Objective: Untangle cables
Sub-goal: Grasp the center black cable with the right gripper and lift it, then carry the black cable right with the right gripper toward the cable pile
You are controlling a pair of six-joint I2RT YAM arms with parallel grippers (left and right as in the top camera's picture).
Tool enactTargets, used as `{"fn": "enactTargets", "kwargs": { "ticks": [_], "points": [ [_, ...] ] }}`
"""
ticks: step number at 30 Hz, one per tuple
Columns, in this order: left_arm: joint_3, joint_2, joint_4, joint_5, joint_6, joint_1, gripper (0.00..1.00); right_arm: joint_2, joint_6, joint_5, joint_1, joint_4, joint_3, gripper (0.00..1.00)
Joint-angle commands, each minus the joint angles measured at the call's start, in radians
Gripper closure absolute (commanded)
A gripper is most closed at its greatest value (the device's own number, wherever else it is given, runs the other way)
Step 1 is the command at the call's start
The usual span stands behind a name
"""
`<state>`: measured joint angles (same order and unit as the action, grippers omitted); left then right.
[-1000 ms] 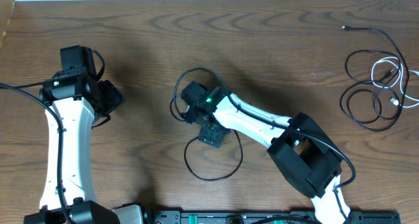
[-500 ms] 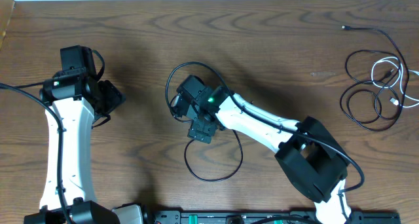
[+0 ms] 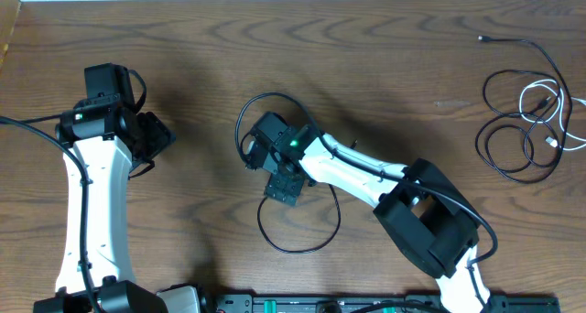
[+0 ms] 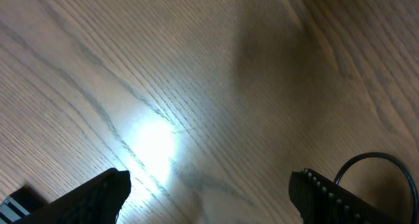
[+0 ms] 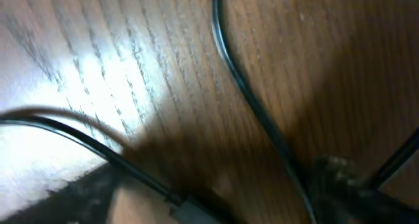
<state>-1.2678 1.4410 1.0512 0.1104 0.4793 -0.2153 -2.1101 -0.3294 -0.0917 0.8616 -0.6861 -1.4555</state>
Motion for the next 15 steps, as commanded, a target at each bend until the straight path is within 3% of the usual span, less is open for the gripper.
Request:
{"fn": "enactTargets", "kwargs": {
  "ticks": [1, 2, 5, 10, 15],
  "points": [
    [-0.012, -0.014, 0.005, 0.003, 0.016, -0.003, 0.17, -0.018, 0.071, -0.069, 0.004, -0.024, 0.044, 0.85],
    [-0.013, -0.014, 0.005, 0.003, 0.016, -0.003, 0.17, -0.018, 0.076, -0.069, 0.004, -0.024, 0.044, 0.99],
    [-0.013, -0.014, 0.003, 0.003, 0.016, -0.003, 0.17, -0.018, 0.102, -0.068, 0.004, -0.029, 0.044, 0.99],
    [-0.013, -0.014, 0.003, 0.003, 0.016, -0.003, 0.17, 0.031, 0.318, 0.008, -0.04, -0.029, 0.01, 0.99],
    [-0.013, -0.014, 0.003, 0.003, 0.016, -0.003, 0.17, 0.268, 0.384, 0.107, -0.211, -0.05, -0.065, 0.99]
  ]
}}
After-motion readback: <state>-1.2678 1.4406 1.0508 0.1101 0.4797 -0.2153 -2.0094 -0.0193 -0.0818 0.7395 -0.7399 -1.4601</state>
